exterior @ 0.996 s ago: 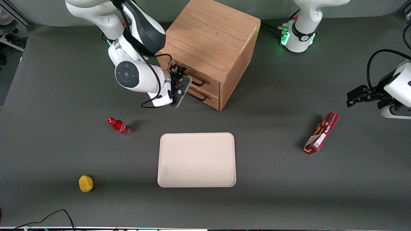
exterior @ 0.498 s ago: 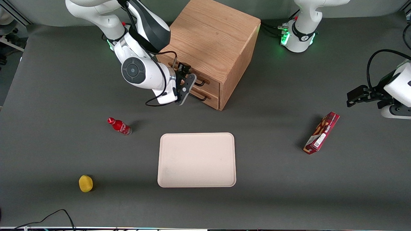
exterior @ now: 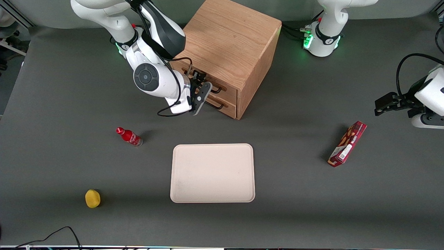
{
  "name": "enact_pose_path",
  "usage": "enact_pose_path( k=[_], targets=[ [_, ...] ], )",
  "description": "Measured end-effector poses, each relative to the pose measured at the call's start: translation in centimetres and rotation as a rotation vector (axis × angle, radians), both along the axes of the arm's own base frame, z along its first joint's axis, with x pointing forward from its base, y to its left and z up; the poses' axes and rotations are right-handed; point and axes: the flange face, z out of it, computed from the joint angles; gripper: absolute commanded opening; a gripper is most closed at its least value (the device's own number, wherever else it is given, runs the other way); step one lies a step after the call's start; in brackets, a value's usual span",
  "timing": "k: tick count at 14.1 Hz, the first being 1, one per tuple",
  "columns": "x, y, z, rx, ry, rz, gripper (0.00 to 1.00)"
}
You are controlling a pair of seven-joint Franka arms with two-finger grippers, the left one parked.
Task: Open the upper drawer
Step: 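Align the right gripper on the upper drawer handle and grasp it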
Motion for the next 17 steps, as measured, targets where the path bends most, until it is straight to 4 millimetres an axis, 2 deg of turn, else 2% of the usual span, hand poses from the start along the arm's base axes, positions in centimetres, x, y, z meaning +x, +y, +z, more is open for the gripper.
enact_pose_path(
  k=[11,17],
  targets=[
    [-0.1,0.3,-1.6,-0.029,-0.036,0.023,1.0],
    [-0.1,0.4,-1.6,-0.037,-0.052,0.031,1.0]
  ],
)
